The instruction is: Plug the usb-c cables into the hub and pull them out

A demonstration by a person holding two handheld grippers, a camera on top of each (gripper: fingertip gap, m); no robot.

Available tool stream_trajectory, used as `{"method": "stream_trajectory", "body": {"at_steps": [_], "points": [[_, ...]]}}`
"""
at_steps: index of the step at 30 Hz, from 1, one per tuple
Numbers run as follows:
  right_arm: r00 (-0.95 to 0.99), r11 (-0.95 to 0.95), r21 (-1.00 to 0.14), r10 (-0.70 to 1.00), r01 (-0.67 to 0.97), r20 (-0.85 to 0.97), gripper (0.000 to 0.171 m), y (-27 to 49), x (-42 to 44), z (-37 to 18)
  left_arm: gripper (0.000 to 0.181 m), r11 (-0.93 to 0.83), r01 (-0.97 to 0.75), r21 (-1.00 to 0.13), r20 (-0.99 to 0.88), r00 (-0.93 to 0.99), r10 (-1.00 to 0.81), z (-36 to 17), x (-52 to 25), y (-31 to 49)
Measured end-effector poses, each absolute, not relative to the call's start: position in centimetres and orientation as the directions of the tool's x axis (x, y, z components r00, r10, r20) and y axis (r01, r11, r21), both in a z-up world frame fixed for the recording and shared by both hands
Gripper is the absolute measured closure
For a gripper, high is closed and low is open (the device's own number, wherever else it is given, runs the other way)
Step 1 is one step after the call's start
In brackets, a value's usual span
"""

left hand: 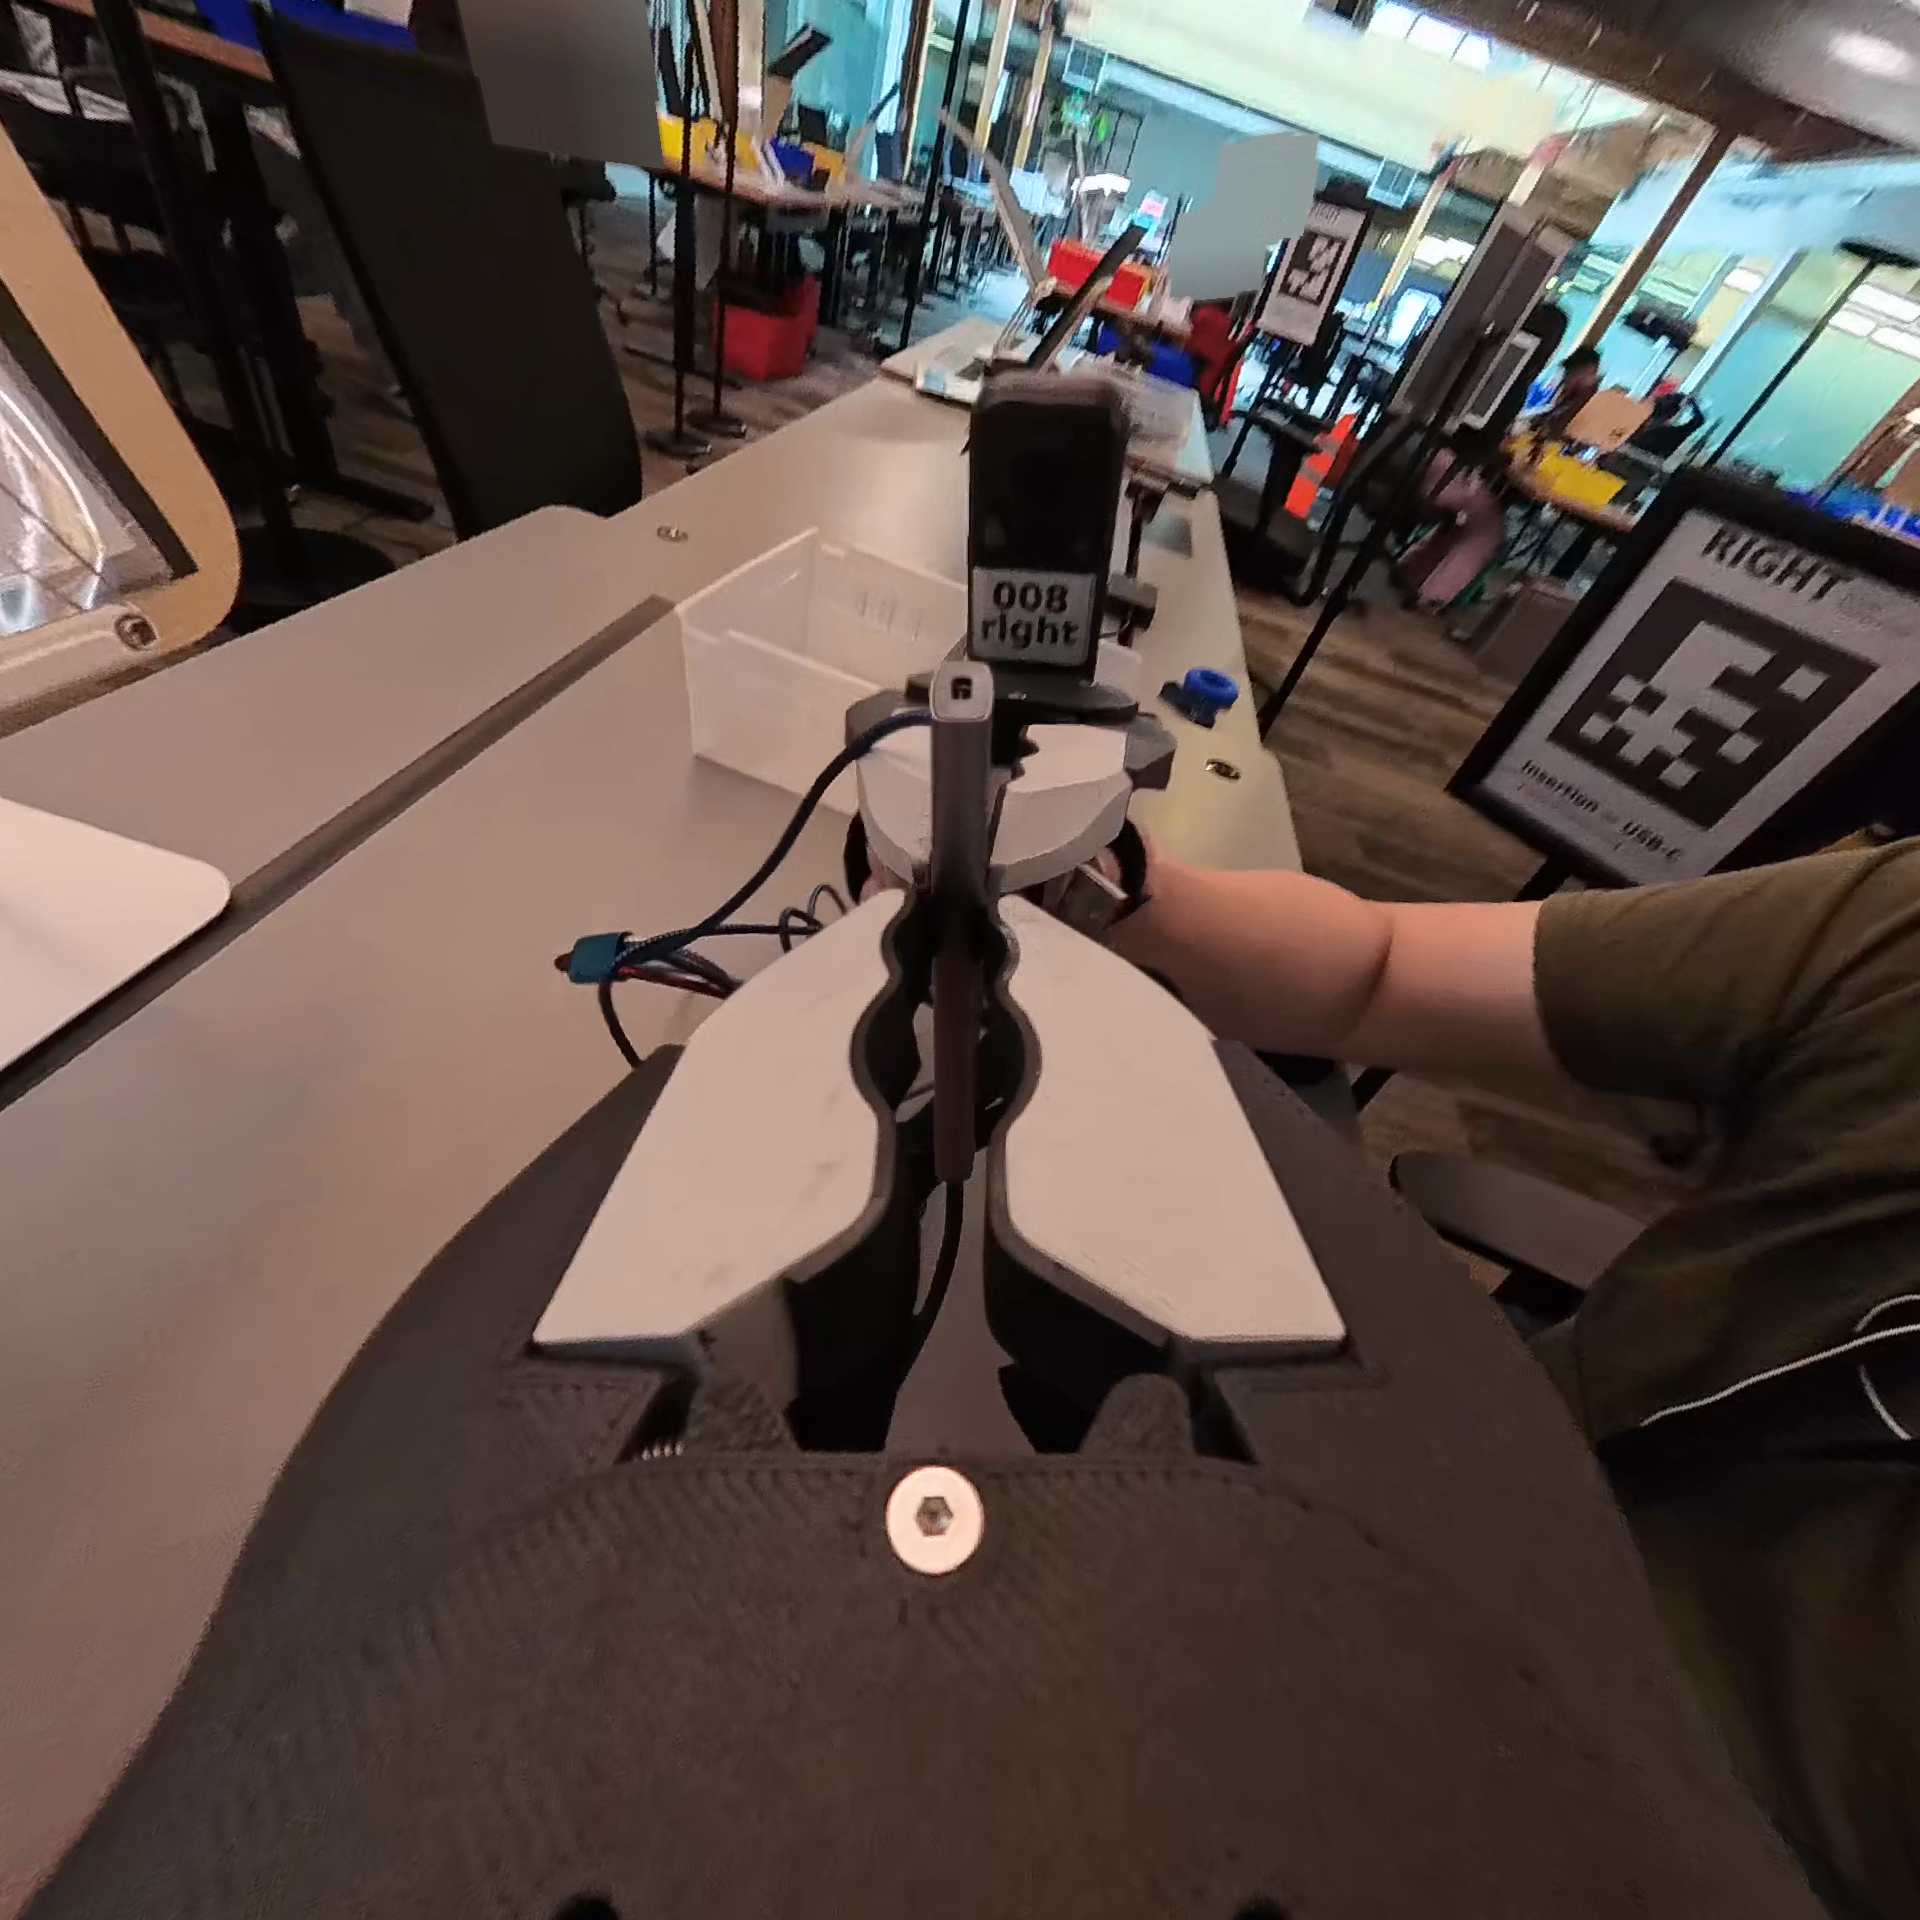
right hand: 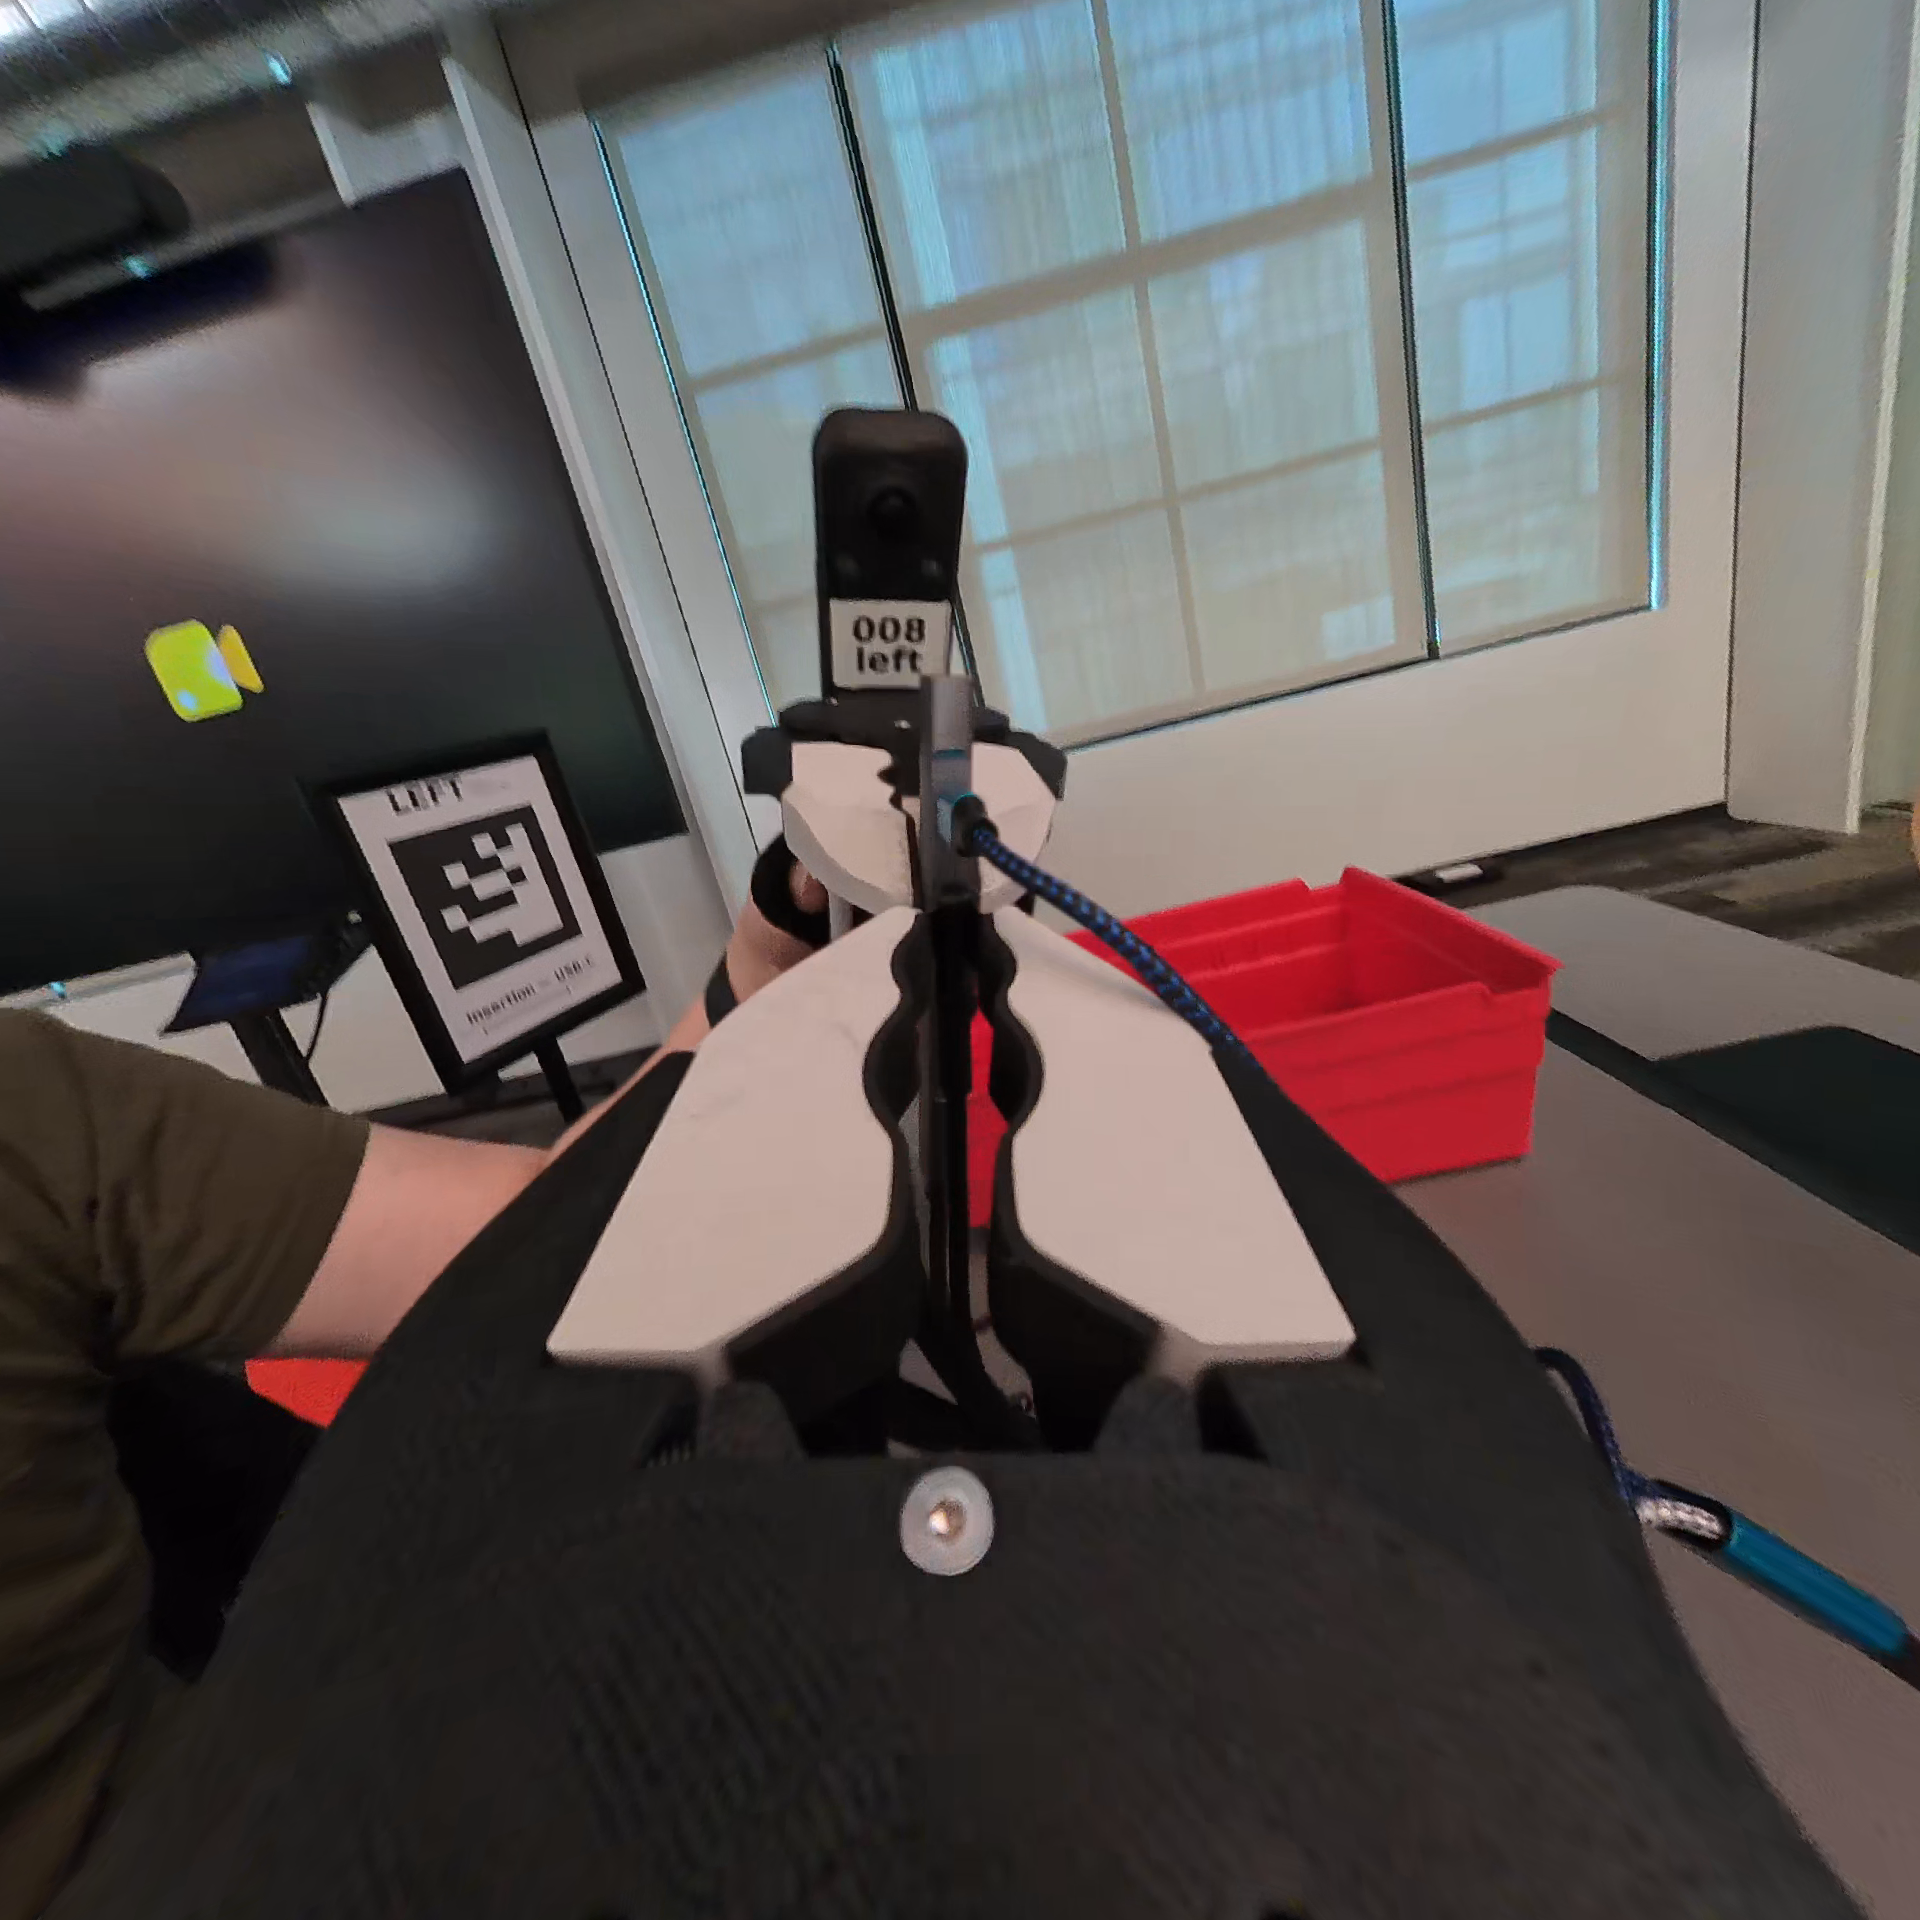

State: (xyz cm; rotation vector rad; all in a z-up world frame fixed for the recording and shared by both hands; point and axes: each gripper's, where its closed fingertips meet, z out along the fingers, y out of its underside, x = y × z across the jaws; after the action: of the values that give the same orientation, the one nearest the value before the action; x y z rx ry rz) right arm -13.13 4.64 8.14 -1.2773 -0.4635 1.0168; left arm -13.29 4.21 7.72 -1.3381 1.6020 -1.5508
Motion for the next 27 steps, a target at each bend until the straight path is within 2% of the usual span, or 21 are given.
{"method": "stream_trajectory", "body": {"at_steps": [6,10,19,27], "points": [[0.413,-0.068,-0.86,0.856,-0.506,-0.31,0.163,4.1,-13.1,9.3,0.173,-0.195,-0.241,-0.951,0.281,-0.403,-0.871,8.7,-13.4,3.8],[0.34,-0.141,-0.831,0.866,-0.538,-0.367,0.162,4.0,-13.3,9.3,0.172,-0.203,-0.247,-0.947,0.293,-0.413,-0.862,8.8,-13.5,3.6],[0.352,-0.262,-0.893,0.849,-0.367,-0.394,0.162,3.7,-13.5,7.9,0.173,-0.162,-0.318,-0.934,0.292,-0.418,-0.86,7.4,-13.5,3.1],[0.386,-0.29,-0.899,0.828,-0.327,-0.408,0.161,4.1,-13.3,7.0,0.173,-0.155,-0.35,-0.924,0.293,-0.388,-0.874,6.4,-13.2,3.5]]}}
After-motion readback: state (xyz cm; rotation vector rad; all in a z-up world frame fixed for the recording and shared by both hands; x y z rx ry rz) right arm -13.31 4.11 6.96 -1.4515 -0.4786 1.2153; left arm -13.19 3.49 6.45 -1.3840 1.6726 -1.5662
